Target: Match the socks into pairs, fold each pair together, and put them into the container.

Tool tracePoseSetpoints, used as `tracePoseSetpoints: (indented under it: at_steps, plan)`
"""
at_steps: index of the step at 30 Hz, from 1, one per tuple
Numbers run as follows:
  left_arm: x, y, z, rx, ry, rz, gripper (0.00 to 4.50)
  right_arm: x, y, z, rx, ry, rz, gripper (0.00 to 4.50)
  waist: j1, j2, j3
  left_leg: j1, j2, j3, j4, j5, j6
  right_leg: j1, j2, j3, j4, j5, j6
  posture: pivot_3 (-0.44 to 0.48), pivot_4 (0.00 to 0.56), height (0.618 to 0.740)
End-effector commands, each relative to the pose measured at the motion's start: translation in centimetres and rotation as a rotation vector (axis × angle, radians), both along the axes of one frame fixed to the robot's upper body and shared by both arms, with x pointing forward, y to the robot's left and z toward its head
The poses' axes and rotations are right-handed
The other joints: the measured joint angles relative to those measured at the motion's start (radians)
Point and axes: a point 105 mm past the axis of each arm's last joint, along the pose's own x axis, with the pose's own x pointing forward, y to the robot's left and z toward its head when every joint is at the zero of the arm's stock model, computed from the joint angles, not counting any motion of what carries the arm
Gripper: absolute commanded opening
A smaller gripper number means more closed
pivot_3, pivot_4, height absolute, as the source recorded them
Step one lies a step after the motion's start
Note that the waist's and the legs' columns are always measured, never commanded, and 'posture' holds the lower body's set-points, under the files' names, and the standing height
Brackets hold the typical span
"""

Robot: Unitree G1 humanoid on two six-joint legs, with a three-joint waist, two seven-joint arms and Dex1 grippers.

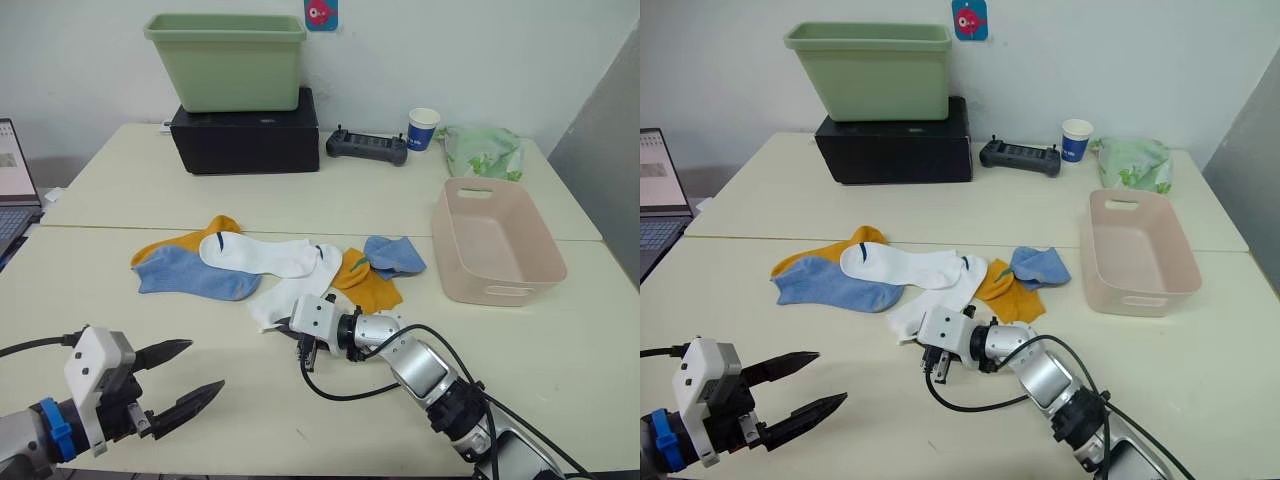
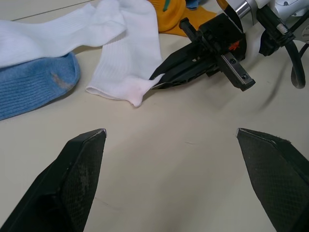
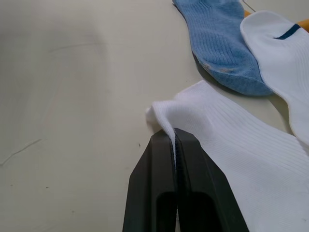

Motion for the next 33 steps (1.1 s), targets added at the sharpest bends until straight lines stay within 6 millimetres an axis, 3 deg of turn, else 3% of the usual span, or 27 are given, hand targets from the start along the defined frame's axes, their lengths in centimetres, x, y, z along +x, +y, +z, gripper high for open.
tracePoseSetpoints:
  at_steps: [1, 6, 10, 14, 20, 24, 30, 33]
  plan:
    - [-0.3, -0.4, 0.2, 0.007, -0.006, -0.017, 4.50, -1.5, -0.9, 2.2, 0.025, -0.030, 0.129, 0.04, 0.001, 0.000, 0.000, 0.000, 0.000, 0.000, 0.000, 0.000, 0.000, 0.000, 0.000, 0.000, 0.000, 0.000, 0.000, 0.000, 0.150, 0.720]
    - [-0.2, -0.6, -0.1, 0.008, 0.005, -0.031, 4.50, -3.1, -4.0, 2.5, -0.028, 0.002, 0.208, 0.04, 0.002, 0.000, 0.000, 0.000, 0.000, -0.001, 0.000, -0.002, 0.004, 0.001, -0.001, -0.001, -0.001, 0.000, 0.000, 0.000, 0.150, 0.720]
    - [0.1, -1.0, -0.4, 0.006, 0.014, -0.061, 4.50, -5.0, -9.2, 2.1, -0.139, 0.047, 0.272, 0.04, 0.009, 0.001, 0.001, -0.001, -0.001, -0.003, 0.000, -0.002, 0.004, 0.002, -0.001, -0.004, -0.002, 0.000, 0.000, 0.000, 0.150, 0.720]
    - [0.4, -1.4, -0.6, 0.005, 0.021, -0.090, 4.50, -5.2, -13.8, 2.0, -0.240, 0.054, 0.251, 0.04, 0.008, 0.002, 0.001, -0.002, -0.002, -0.006, 0.000, -0.002, 0.004, 0.005, -0.002, -0.007, -0.004, 0.000, 0.000, 0.000, 0.150, 0.720]
    - [0.7, -2.0, -0.8, 0.000, 0.023, -0.127, 4.50, -4.3, -15.8, 2.1, -0.313, 0.012, 0.194, 0.04, 0.002, 0.003, 0.002, -0.001, -0.001, -0.014, 0.000, -0.002, 0.005, 0.006, 0.002, -0.011, -0.003, -0.001, -0.002, 0.000, 0.150, 0.720]
    - [0.8, -2.6, -1.0, -0.004, 0.025, -0.163, 4.50, -5.2, -15.7, 2.7, -0.294, 0.019, 0.194, 1.05, 0.009, 0.005, 0.003, -0.002, -0.001, -0.016, 0.000, -0.002, 0.005, 0.007, 0.001, -0.013, -0.003, -0.002, -0.003, 0.000, 0.150, 0.720]
    - [1.2, -3.0, -1.9, -0.023, 0.029, -0.205, 4.50, -7.5, -18.9, 5.3, -0.272, 0.107, 0.064, 3.22, 0.028, 0.008, 0.006, -0.002, -0.003, -0.017, 0.001, -0.002, 0.005, 0.011, 0.001, -0.014, -0.007, -0.002, -0.003, 0.000, 0.150, 0.720]
    - [1.5, -3.2, -2.4, -0.031, 0.031, -0.233, 4.50, -8.8, -18.9, 6.6, -0.213, 0.158, 0.053, 4.28, 0.030, 0.009, 0.006, 0.001, -0.003, -0.020, 0.000, -0.002, 0.005, 0.018, 0.002, -0.015, -0.011, -0.002, -0.003, 0.000, 0.150, 0.720]
